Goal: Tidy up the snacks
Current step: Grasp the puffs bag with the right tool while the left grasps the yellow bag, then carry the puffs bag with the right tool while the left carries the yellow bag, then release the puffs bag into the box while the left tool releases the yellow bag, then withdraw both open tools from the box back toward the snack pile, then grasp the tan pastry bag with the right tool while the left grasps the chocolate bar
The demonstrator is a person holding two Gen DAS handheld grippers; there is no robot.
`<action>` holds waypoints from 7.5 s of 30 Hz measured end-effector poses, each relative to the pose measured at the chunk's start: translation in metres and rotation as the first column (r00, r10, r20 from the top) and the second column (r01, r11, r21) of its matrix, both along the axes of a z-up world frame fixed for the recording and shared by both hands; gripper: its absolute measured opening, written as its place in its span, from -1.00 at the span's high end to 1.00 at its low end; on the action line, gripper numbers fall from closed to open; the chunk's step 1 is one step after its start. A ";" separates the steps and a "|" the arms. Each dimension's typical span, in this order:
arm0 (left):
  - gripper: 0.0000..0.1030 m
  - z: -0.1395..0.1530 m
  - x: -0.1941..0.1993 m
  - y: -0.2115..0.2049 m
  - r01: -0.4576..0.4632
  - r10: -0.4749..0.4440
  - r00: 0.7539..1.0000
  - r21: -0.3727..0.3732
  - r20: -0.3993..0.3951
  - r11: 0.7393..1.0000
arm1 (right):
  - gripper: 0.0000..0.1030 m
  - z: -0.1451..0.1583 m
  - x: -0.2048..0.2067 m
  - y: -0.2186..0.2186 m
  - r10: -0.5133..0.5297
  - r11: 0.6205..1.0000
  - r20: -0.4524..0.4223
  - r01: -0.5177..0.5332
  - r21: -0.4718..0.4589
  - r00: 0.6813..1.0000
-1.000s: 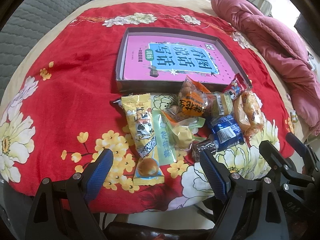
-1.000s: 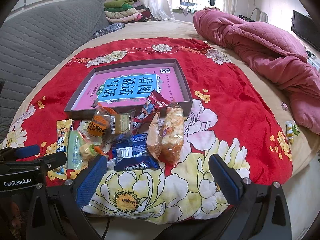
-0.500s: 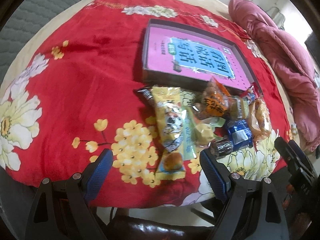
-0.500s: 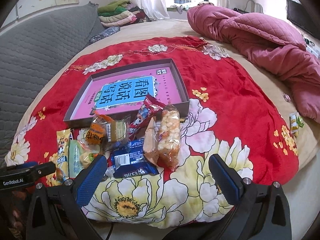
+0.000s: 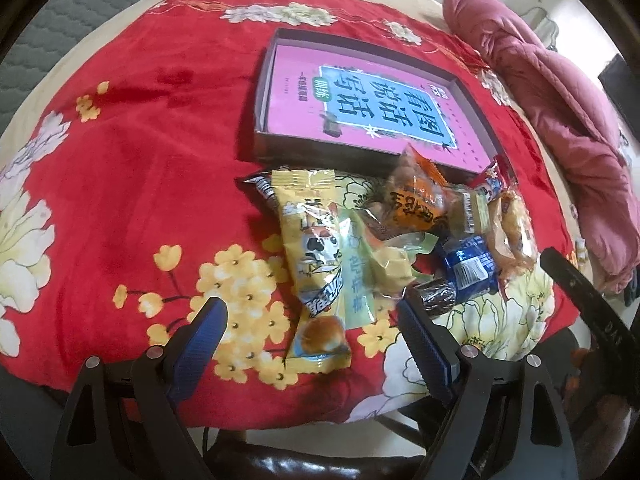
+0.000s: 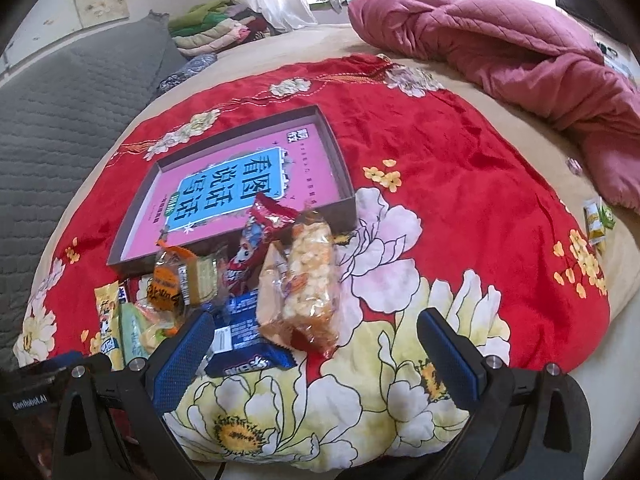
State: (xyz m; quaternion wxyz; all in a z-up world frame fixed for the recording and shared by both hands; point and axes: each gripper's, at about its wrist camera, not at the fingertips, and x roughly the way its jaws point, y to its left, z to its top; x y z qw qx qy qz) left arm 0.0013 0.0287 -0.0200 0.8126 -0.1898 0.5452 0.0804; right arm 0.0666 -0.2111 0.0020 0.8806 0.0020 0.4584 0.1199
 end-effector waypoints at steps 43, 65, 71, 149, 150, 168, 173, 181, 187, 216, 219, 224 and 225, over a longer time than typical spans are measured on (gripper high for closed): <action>0.64 0.014 -0.002 0.012 -0.001 0.009 0.994 -0.079 0.105 0.997 | 0.40 -0.008 0.028 -0.022 0.013 0.989 0.012 -0.015 0.144 1.000; 0.64 0.043 0.055 0.029 -0.017 0.034 0.980 -0.087 0.194 0.996 | 0.40 0.018 0.050 -0.008 0.021 0.982 0.175 -0.053 0.181 0.984; 0.64 0.041 0.080 0.034 -0.030 0.050 0.979 -0.101 0.199 0.994 | 0.41 0.017 0.071 0.001 0.006 0.982 0.198 -0.043 0.184 0.980; 0.23 0.015 0.109 0.059 -0.061 0.072 0.991 -0.106 0.109 0.993 | -0.04 -0.014 0.103 0.008 -0.009 0.991 0.175 -0.015 0.134 0.984; 0.23 0.016 0.108 0.059 -0.061 0.072 0.991 -0.104 0.110 0.993 | -0.04 -0.013 0.102 0.008 -0.009 0.991 0.177 -0.015 0.134 0.984; 0.22 0.029 0.083 0.063 -0.075 0.086 0.988 -0.088 0.129 0.993 | -0.32 0.008 0.079 0.001 -0.011 0.984 0.197 -0.025 0.176 0.980; 0.21 0.030 0.077 0.062 -0.072 0.082 0.989 -0.078 0.126 0.994 | -0.32 0.012 0.073 0.001 -0.012 0.984 0.191 -0.022 0.175 0.981; 0.21 0.028 0.065 0.062 -0.070 0.077 0.992 -0.063 0.105 0.996 | -0.33 0.018 0.058 0.008 0.007 0.986 0.170 -0.035 0.162 0.985; 0.18 0.025 0.055 0.062 -0.072 0.077 0.993 -0.068 0.085 0.995 | -0.33 0.019 0.046 0.007 0.012 0.986 0.143 -0.036 0.165 0.990; 0.16 -0.009 0.026 0.057 -0.099 0.095 0.995 -0.148 -0.033 0.984 | -0.33 -0.020 0.027 0.007 0.030 0.999 -0.080 -0.027 0.041 0.996; 0.16 -0.011 0.027 0.055 -0.099 0.095 0.995 -0.149 -0.034 0.984 | -0.33 -0.025 0.027 0.010 0.040 0.999 -0.096 -0.037 0.032 0.995; 0.16 -0.014 0.028 0.057 -0.116 0.112 0.993 -0.157 -0.034 0.981 | -0.33 -0.035 0.032 0.011 0.041 0.999 -0.127 -0.039 0.024 0.991; 0.16 -0.015 0.029 0.058 -0.119 0.115 0.993 -0.161 -0.034 0.980 | -0.33 -0.037 0.033 0.012 0.044 0.999 -0.133 -0.041 0.022 0.990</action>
